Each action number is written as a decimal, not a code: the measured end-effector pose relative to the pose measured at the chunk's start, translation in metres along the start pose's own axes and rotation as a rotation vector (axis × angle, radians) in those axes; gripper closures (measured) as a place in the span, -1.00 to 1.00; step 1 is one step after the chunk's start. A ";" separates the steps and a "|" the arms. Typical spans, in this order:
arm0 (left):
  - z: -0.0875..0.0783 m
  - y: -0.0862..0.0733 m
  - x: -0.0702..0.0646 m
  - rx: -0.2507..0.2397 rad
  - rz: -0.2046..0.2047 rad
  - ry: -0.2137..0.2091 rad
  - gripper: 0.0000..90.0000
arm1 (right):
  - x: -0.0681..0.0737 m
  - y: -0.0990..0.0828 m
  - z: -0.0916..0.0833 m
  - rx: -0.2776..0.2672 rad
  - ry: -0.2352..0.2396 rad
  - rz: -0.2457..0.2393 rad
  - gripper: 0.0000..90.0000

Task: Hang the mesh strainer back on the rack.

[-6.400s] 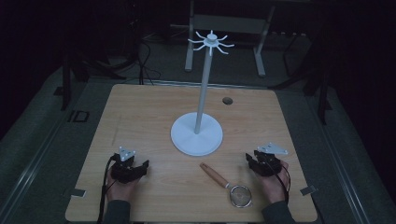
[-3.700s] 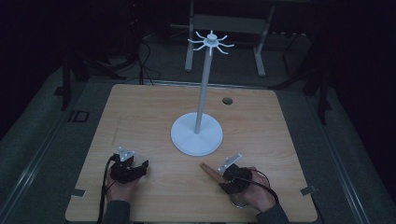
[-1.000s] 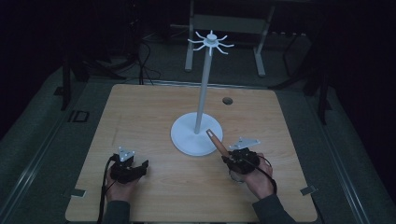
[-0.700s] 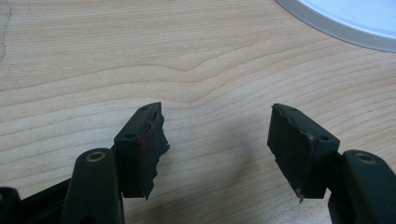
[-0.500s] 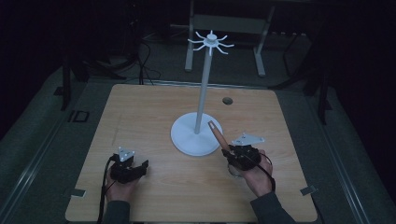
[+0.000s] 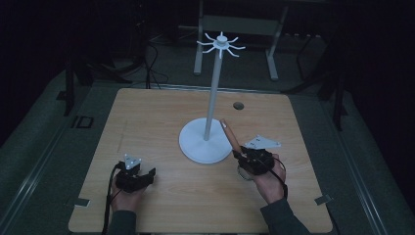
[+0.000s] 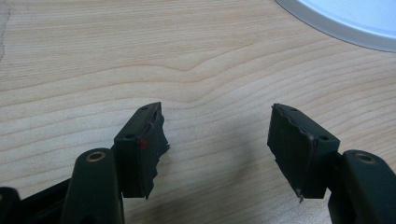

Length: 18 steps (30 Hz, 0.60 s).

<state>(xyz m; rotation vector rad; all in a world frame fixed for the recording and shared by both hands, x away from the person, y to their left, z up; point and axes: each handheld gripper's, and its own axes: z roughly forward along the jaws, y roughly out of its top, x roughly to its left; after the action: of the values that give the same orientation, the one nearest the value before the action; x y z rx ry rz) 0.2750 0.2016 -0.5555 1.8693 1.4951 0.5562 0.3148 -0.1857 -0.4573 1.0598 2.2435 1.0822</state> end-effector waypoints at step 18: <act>0.000 0.000 0.000 0.000 0.002 0.000 -0.19 | -0.005 0.012 -0.008 -0.070 -0.017 0.018 0.55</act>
<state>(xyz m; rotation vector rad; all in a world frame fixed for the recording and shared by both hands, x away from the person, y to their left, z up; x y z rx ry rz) 0.2750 0.2018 -0.5554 1.8710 1.4942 0.5569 0.3178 -0.1884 -0.4425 1.0584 2.1697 1.1465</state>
